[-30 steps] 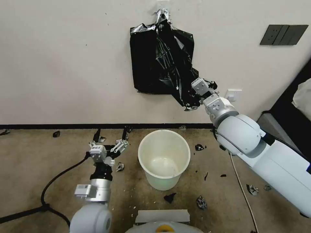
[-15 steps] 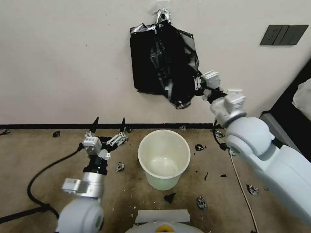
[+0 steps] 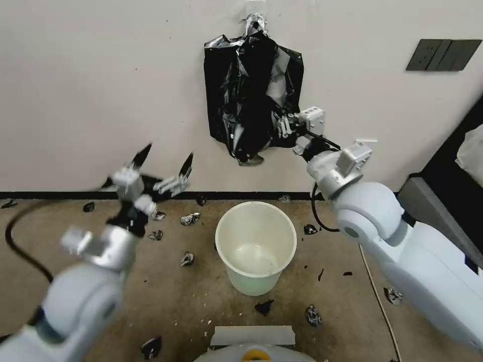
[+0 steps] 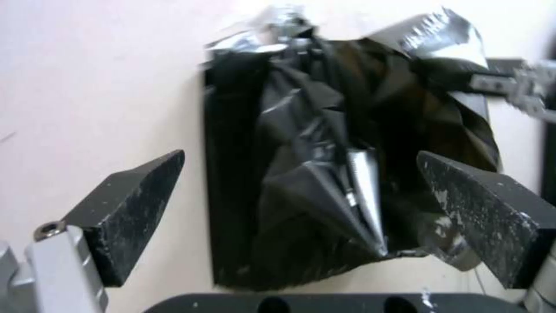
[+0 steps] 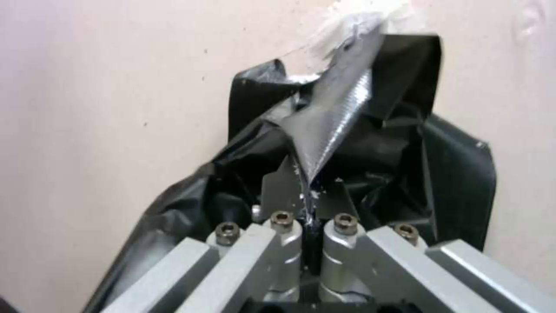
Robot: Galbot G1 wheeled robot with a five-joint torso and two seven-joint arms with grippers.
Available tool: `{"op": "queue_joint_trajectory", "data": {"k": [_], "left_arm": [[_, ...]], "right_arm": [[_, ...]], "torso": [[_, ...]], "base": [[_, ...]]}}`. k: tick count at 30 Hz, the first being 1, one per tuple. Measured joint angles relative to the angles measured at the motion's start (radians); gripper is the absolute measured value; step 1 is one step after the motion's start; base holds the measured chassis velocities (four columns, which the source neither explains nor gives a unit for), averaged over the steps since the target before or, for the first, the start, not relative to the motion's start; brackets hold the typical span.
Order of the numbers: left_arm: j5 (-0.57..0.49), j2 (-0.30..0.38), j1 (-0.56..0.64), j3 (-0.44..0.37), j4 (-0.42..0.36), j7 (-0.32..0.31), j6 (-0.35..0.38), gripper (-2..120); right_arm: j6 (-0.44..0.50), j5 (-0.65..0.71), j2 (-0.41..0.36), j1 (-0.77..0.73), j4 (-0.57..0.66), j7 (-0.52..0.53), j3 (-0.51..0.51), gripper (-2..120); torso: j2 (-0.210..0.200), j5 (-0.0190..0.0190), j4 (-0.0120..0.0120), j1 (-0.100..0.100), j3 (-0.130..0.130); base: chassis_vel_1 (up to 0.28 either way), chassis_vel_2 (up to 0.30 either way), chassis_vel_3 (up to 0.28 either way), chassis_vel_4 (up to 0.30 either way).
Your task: Place a trash bag onto the trash bin.
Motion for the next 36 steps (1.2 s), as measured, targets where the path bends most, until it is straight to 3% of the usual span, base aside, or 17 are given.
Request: {"op": "queue_joint_trajectory", "data": {"k": [1,2,5,6,7,9,10,12,14,15,18,21,29,30,33,35,36], "left_arm": [[0.000,0.000,0.000,0.000,0.000,0.000,0.000,100],[-0.011,0.071,-0.147,0.123,0.052,-0.012,0.018,100],[-0.011,0.071,-0.147,0.123,0.052,-0.012,0.018,100],[-0.013,0.107,-0.335,0.294,0.120,-0.036,0.049,100],[-0.013,0.107,-0.335,0.294,0.120,-0.036,0.049,100],[-0.014,0.112,-0.541,0.468,0.172,-0.064,0.101,100],[-0.014,0.112,-0.541,0.468,0.172,-0.064,0.101,100],[-0.023,0.116,-0.689,0.591,0.193,-0.089,0.156,100],[-0.023,0.116,-0.689,0.591,0.193,-0.089,0.156,100],[-0.048,0.126,-0.815,0.676,0.189,-0.101,0.214,100],[-0.058,0.133,-0.870,0.710,0.181,-0.102,0.244,100],[-0.063,0.169,-1.028,0.813,0.160,-0.094,0.350,100],[-0.045,0.186,-1.178,0.927,0.164,-0.071,0.447,100],[-0.025,0.179,-1.246,0.975,0.168,-0.059,0.489,100],[0.004,0.177,-1.308,1.017,0.159,-0.030,0.556,100],[0.004,0.177,-1.308,1.017,0.159,-0.030,0.556,100],[0.027,0.180,-1.337,1.037,0.153,-0.015,0.602,100]], "right_arm": [[0.000,0.000,0.000,0.000,0.000,0.000,0.000,0],[-0.003,0.005,0.001,0.015,0.003,0.008,-0.002,0],[-0.003,0.005,0.001,0.015,0.003,0.008,-0.002,0],[-0.006,0.007,0.000,0.026,0.011,0.012,-0.002,0],[-0.006,0.007,0.000,0.026,0.011,0.012,-0.002,0],[-0.008,0.009,-0.002,0.031,0.015,0.013,-0.001,0],[-0.008,0.009,-0.002,0.031,0.015,0.013,-0.001,0],[-0.010,0.009,-0.003,0.034,0.015,0.014,-0.001,0],[-0.010,0.009,-0.003,0.034,0.015,0.014,-0.001,0],[-0.012,0.008,-0.005,0.034,0.015,0.015,0.001,0],[-0.012,0.008,-0.005,0.035,0.015,0.015,0.001,0],[-0.013,0.009,-0.006,0.042,0.015,0.015,0.003,0],[-0.015,0.012,0.001,0.049,0.016,0.016,0.002,0],[-0.016,0.015,0.005,0.052,0.017,0.017,0.002,0],[-0.019,0.019,0.009,0.058,0.017,0.020,0.001,0],[-0.019,0.019,0.009,0.058,0.017,0.020,0.001,0],[-0.020,0.023,0.010,0.064,0.016,0.023,0.000,0]], "torso": [[0.000,0.0000,0.0000,0.000,0.000],[0.000,0.0001,0.0000,0.000,0.000],[0.000,0.0001,0.0000,0.000,0.000],[0.000,0.0000,0.0003,0.000,0.000],[0.000,0.0000,0.0003,0.000,0.000],[0.000,0.0003,0.0000,0.000,0.000],[0.000,0.0003,0.0000,0.000,0.000],[0.000,0.0003,-0.0001,0.000,0.000],[0.000,0.0003,-0.0001,0.000,0.000],[0.000,0.0005,0.0000,0.000,0.000],[0.000,0.0004,0.0000,0.000,0.000],[0.000,0.0006,0.0000,0.000,0.000],[0.000,0.0003,0.0001,0.000,0.000],[0.000,0.0004,0.0001,0.000,0.000],[0.000,0.0006,0.0000,0.000,0.000],[0.000,0.0006,0.0000,0.000,0.000],[0.000,0.0004,0.0001,0.000,0.000]], "base": [[0.000,0.000,0.000,0.000],[0.000,0.000,0.000,0.000],[0.000,0.000,0.000,0.000],[0.000,0.000,0.000,0.000],[0.000,0.000,0.000,0.000],[0.000,0.000,0.000,0.000],[0.000,0.000,0.000,0.000],[0.000,0.000,0.000,0.000],[0.000,0.000,0.000,0.000],[0.000,0.000,0.000,0.000],[0.000,0.000,0.000,0.000],[0.000,0.000,0.000,0.000],[0.000,0.000,0.000,0.000],[0.000,0.000,0.000,0.000],[0.000,0.000,0.000,0.000],[0.000,0.000,0.000,0.000],[0.000,0.000,0.000,0.000]]}}
